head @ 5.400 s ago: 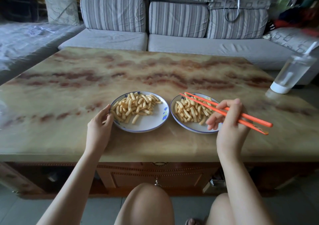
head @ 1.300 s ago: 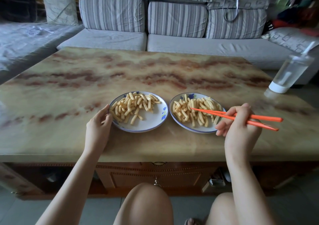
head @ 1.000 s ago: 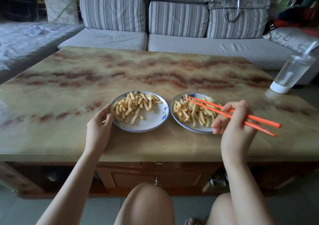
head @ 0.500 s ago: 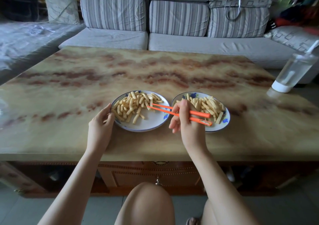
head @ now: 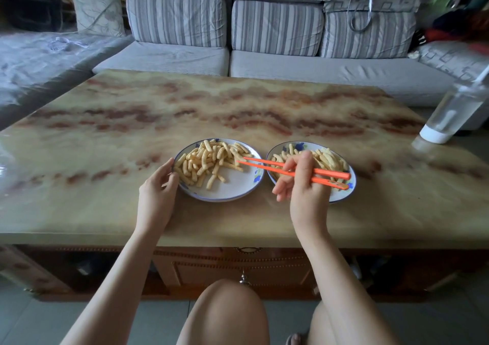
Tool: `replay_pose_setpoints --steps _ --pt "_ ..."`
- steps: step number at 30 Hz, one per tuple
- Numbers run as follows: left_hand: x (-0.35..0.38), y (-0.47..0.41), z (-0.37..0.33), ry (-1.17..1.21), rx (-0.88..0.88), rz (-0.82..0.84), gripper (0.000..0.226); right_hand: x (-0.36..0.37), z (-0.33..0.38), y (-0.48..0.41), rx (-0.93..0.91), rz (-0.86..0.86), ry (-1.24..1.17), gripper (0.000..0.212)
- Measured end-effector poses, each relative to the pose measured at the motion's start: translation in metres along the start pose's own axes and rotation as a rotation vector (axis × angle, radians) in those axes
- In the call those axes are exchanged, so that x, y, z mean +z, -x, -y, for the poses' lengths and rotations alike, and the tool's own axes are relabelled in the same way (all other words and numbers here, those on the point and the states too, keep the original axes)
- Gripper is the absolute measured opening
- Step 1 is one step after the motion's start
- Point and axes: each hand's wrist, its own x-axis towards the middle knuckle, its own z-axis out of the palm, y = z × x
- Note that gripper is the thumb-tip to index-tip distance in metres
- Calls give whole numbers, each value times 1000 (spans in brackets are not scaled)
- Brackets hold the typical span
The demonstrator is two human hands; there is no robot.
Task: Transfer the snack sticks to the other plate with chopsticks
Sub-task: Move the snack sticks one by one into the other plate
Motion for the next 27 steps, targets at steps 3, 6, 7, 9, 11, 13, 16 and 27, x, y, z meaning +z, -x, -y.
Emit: replay_pose_setpoints --steps 3,6,7,9,11,13,16,27 --pt "0 -1 0 -3 2 4 39 -12 3 -5 -4 -115 -39 43" --pt "0 -1 0 -2 0 3 39 -27 5 -9 -16 -245 -37 42" --pt "0 0 0 -1 -2 2 39 -32 6 -10 -18 -281 -36 41" --pt "0 1 -2 4 -2 1 39 -39 8 -13 -13 -337 -38 41" --pt "0 1 -2 5 5 4 39 -43 9 -14 -21 -365 -33 41" --pt "-1 2 -2 6 6 6 39 -46 7 -15 -29 -365 -8 41" --pt "-1 2 -3 15 1 5 39 -47 4 -15 -24 -339 46 40" --pt "0 1 -2 7 0 1 39 -28 5 -10 -13 -116 -37 41"
